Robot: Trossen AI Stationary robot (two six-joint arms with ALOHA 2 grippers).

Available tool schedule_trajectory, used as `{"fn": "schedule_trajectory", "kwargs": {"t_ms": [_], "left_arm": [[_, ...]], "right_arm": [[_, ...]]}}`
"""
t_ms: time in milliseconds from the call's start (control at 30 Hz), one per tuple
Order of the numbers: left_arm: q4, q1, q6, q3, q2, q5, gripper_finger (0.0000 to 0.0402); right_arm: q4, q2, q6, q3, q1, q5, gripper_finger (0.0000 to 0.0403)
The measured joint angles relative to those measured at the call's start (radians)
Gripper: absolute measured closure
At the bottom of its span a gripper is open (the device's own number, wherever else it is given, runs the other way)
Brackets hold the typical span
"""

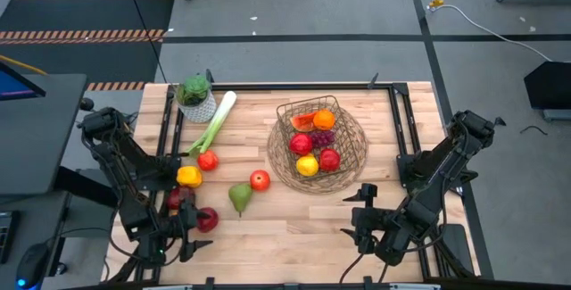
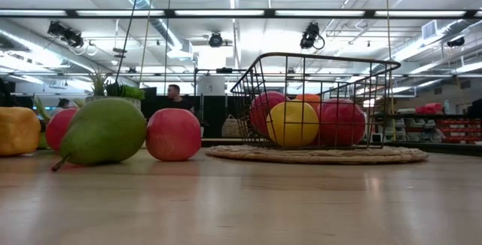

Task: Build produce basket
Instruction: Put the red pomegranate into the wire basket

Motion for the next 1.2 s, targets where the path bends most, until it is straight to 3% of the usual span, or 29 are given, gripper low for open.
{"fn": "schedule_trajectory", "kwargs": {"t_ms": [267, 433, 600, 733, 1200], "left_arm": [[-0.168, 0.015, -0.181, 0.000, 0.000, 0.002, 0.0010], [-0.124, 0.015, -0.186, 0.001, 0.034, 0.022, 0.0010], [-0.112, 0.027, -0.234, 0.001, 0.159, 0.106, 0.0010], [-0.095, 0.024, -0.282, 0.005, 0.230, 0.098, 0.0010], [-0.059, 0.040, -0.324, 0.001, 0.241, 0.093, 0.0010]], "right_arm": [[0.007, 0.000, 0.003, 0.000, 0.001, -0.002, 0.0004], [0.007, 0.000, 0.004, 0.000, 0.001, -0.003, 0.0004], [0.007, 0.000, 0.004, 0.000, 0.001, -0.003, 0.0004], [0.008, 0.000, 0.003, 0.000, 0.001, -0.003, 0.0004], [0.015, 0.000, -0.001, 0.000, 0.003, -0.004, 0.0004]]}}
